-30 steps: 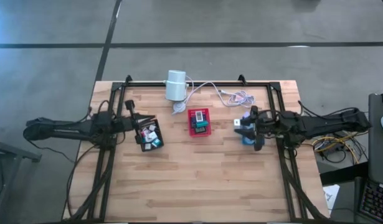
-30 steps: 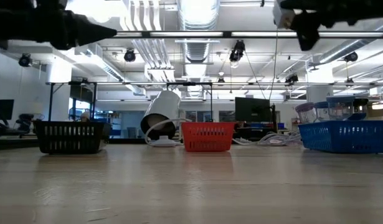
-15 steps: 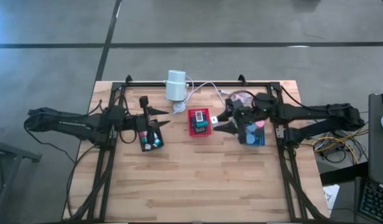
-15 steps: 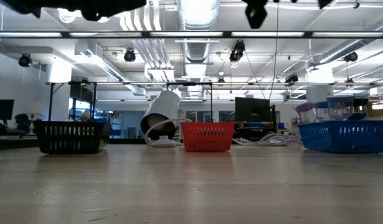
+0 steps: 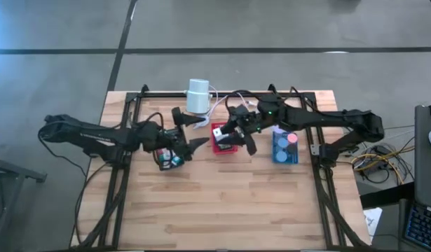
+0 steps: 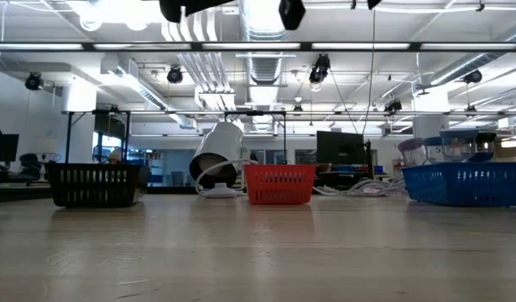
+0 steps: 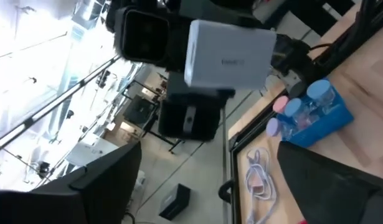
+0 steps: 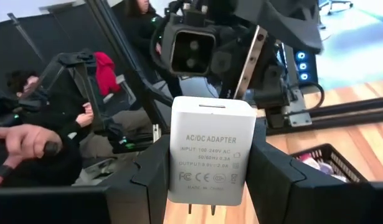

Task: Pick & Place Office items
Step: Put the white charger adapter into the black basket

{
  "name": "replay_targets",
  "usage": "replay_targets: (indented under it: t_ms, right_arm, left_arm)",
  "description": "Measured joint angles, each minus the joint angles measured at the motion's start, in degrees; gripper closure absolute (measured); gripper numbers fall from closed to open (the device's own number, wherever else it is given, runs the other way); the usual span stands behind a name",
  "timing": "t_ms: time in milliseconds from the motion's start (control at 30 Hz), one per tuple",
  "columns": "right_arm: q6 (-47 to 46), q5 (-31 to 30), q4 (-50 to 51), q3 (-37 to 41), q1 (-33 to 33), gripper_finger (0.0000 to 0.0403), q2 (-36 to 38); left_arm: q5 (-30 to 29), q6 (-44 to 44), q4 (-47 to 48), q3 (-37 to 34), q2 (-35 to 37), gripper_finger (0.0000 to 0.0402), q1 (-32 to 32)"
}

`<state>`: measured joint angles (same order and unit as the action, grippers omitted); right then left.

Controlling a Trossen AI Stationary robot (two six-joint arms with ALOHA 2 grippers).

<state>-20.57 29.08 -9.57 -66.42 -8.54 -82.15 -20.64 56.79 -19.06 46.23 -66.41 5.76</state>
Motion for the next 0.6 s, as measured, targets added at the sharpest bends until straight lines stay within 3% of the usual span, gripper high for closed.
replay_targets:
  t_ms: [367, 600]
  right_arm:
    - [0.21, 1.52, 0.77, -6.59, -0.74, 0.0246, -7.34]
    - [0.51, 2.34, 0.84, -7.49, -1.02, 0.0246, -8.48]
  left_arm:
    - [-0.45, 0.23, -3.64, 2.69, -4.4, 0.0015, 0.0]
    - [-1.95, 0.4, -3.24, 2.7, -5.39, 0.0035, 0.08]
